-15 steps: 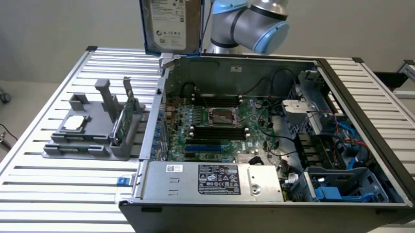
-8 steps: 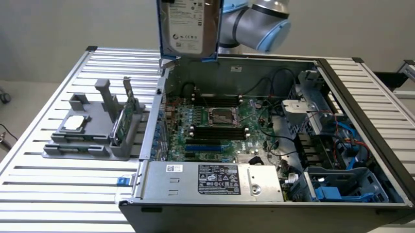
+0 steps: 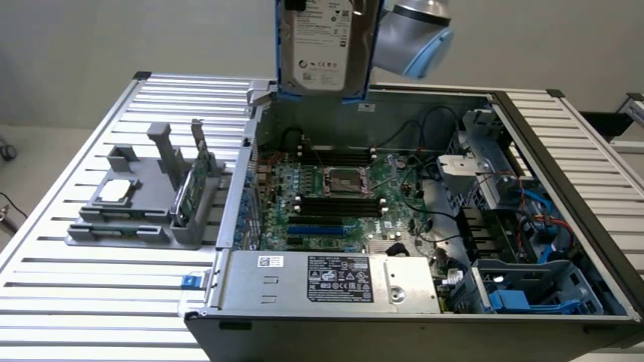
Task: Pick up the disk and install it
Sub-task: 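Pick up the disk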
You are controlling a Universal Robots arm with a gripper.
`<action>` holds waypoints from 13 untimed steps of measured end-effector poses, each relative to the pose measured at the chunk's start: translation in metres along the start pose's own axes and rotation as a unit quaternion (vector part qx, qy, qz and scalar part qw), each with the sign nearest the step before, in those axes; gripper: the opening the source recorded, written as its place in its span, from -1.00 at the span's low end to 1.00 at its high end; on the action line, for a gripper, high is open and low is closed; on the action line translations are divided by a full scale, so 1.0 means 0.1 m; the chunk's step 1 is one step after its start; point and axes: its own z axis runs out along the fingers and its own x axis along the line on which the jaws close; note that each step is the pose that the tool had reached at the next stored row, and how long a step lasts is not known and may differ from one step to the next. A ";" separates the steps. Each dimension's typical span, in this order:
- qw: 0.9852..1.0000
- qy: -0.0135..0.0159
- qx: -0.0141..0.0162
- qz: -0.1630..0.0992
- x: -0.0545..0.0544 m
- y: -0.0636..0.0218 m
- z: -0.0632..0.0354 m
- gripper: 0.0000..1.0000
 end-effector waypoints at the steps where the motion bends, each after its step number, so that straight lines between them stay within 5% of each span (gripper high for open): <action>1: 1.000 0.000 0.000 0.000 0.02 -0.048 0.000 -0.35; 13: 1.000 0.000 0.000 0.000 0.24 -0.595 -0.002 -0.35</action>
